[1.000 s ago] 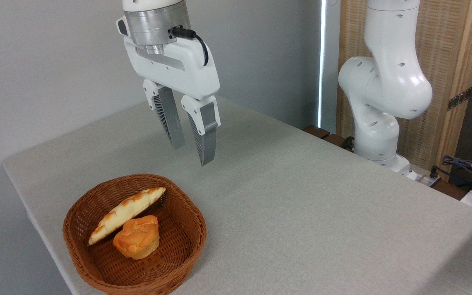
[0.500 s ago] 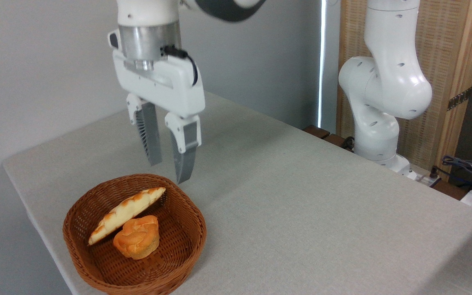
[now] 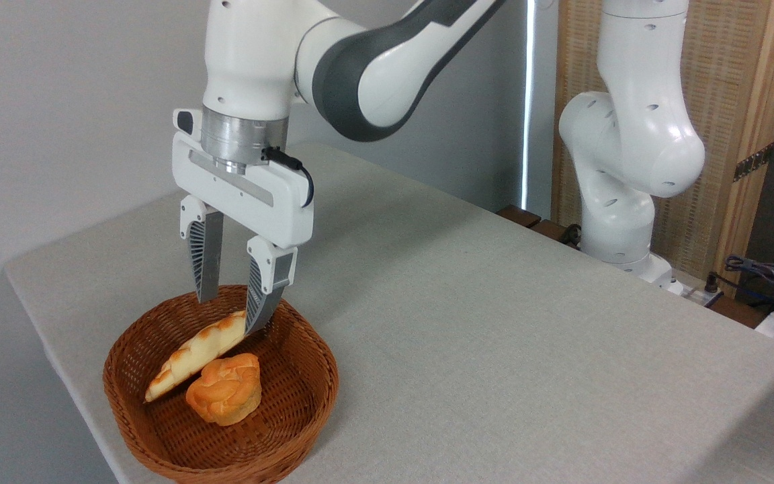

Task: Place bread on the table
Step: 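Lower the open gripper toward the long pale bread roll in the basket, then close the gripper on the end of the long bread roll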

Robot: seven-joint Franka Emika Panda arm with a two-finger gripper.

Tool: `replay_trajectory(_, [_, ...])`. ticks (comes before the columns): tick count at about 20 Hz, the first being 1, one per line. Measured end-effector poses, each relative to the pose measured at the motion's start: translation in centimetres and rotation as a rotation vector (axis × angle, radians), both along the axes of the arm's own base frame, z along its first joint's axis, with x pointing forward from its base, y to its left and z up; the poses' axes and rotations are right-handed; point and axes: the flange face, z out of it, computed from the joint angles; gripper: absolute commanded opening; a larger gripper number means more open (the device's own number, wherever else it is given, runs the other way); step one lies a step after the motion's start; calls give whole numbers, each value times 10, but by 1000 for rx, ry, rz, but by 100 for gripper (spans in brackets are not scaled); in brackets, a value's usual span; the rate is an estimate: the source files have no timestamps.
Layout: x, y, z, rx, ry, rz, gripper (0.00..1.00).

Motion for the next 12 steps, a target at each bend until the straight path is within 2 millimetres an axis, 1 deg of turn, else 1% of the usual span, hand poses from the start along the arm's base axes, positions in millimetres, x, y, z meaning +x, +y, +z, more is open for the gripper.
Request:
replay_trajectory(3, [2,-9,-13,-42,-4,11,100])
replay_trajectory(5, [5,-20,-26,-59,-3,9,100])
replay_trajectory(7, [7,-26,-37,-57,7,5,100])
replay_trajectory(8, [9,-29,-42,-56,8,3,94])
replay_trajectory(9, [10,-31,-45,-55,2,1,80])
replay_trajectory(10, [11,-33,-48,-55,-3,-1,61])
replay_trajectory(11, [13,-34,-51,-54,-5,-1,46])
replay_trajectory(12, [13,-34,-53,-53,-6,-1,42])
